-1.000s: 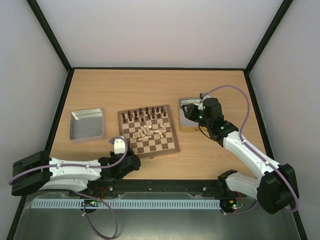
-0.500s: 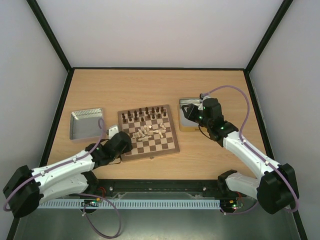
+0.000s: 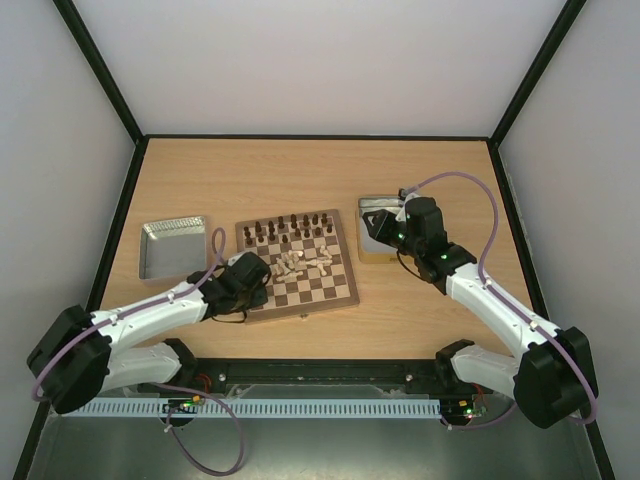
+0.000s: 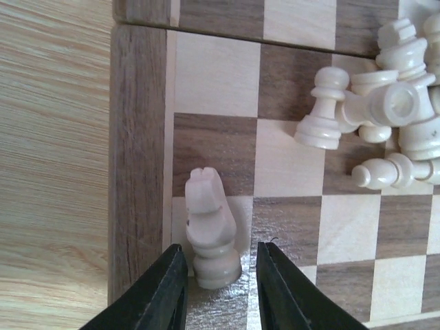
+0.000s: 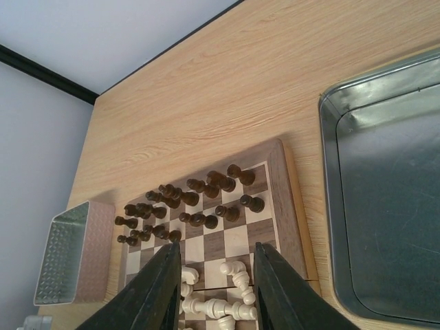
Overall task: Set up the chess pieces on the board
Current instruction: Pick up the chess piece from the chessboard, then place the chess piece on the chessboard.
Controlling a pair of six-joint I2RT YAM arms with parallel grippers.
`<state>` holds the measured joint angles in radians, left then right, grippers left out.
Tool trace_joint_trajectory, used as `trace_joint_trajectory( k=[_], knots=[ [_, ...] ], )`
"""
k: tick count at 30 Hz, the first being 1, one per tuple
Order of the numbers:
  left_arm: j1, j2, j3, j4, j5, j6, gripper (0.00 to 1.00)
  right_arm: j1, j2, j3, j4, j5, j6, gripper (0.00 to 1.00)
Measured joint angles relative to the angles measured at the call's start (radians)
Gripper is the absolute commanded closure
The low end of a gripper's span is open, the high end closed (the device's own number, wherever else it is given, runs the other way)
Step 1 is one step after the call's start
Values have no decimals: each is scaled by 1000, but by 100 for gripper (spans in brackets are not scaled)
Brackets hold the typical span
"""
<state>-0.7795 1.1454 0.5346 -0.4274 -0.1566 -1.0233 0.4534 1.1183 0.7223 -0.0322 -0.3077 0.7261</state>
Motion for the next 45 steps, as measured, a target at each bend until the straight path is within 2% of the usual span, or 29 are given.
trace_joint_trajectory(
  k=[5, 16, 20, 24, 29, 32, 39, 45],
  knots=[
    [24, 20, 17, -12, -6, 15, 68, 0, 0, -2, 0, 0, 0, 71],
    [41, 48, 29, -9, -7, 40, 87, 0, 0, -4, 0, -8, 1, 72],
    [42, 47, 31, -5, 2, 60, 89, 0, 0, -15, 8, -35, 14, 65],
    [42, 30, 25, 31, 53, 133, 90, 3, 16, -47, 26, -125, 23, 56],
    [42, -48, 21, 146, 163, 285, 91, 49, 55, -60, 53, -286, 20, 45],
    [42, -89, 20, 263, 270, 370, 92, 93, 70, -60, 86, -386, 20, 43],
    [42, -104, 20, 513, 518, 521, 96, 123, 93, -60, 162, -530, 51, 44],
    [42, -65, 26, 611, 678, 595, 97, 124, 90, -60, 210, -592, 92, 50]
  ],
)
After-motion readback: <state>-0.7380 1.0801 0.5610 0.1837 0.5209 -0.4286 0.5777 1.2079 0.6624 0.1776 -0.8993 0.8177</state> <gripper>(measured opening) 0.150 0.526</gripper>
